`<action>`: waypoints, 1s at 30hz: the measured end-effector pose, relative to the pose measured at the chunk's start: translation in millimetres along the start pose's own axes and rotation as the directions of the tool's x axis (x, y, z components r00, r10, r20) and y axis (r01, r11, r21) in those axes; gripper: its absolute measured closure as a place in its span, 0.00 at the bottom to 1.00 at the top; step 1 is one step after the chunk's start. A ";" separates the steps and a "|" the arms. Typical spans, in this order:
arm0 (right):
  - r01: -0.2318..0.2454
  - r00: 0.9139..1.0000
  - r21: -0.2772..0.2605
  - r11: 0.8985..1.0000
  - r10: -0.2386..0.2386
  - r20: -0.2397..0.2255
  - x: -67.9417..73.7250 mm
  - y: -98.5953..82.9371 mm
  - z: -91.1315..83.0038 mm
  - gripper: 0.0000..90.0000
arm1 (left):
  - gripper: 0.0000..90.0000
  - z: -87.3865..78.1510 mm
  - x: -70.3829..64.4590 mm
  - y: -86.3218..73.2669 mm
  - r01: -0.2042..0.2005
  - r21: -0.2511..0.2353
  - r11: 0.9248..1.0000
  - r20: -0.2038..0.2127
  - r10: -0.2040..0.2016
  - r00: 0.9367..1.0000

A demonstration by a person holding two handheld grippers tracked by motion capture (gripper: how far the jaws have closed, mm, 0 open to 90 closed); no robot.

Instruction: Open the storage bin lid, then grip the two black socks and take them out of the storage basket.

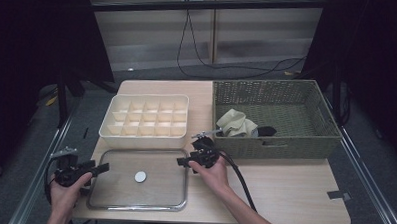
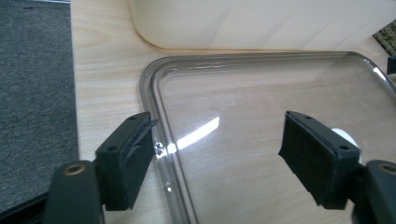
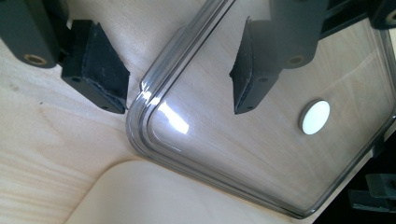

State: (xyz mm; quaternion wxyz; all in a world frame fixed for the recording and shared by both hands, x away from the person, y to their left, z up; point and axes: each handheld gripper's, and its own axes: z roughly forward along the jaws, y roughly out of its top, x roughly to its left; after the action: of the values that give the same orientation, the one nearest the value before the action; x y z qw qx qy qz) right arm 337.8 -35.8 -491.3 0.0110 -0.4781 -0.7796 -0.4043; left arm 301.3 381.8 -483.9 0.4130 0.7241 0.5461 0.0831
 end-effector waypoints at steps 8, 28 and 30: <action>0.042 0.998 -0.033 0.999 -0.043 -0.040 1.5 0.5 -10.6 0.41 | 0.23 -3.4 -16.6 2.7 -0.043 0.006 0.999 0.013 0.043 0.999; 0.058 0.994 -0.074 0.996 -0.065 -0.085 2.9 0.3 -29.1 0.37 | 0.07 -7.8 -68.4 1.1 -0.120 -0.002 0.993 0.079 0.119 0.990; 0.063 0.994 -0.077 0.995 -0.069 -0.088 3.5 0.4 -30.2 0.37 | 0.06 -7.0 -70.5 0.7 -0.123 -0.005 0.992 0.096 0.123 0.988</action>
State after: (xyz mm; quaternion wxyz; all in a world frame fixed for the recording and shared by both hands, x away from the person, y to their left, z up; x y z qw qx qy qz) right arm 325.1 -52.5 -469.3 0.0154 -0.4332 -0.7783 -0.4542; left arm 270.3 324.7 -455.6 0.4325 0.7598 0.4799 0.0734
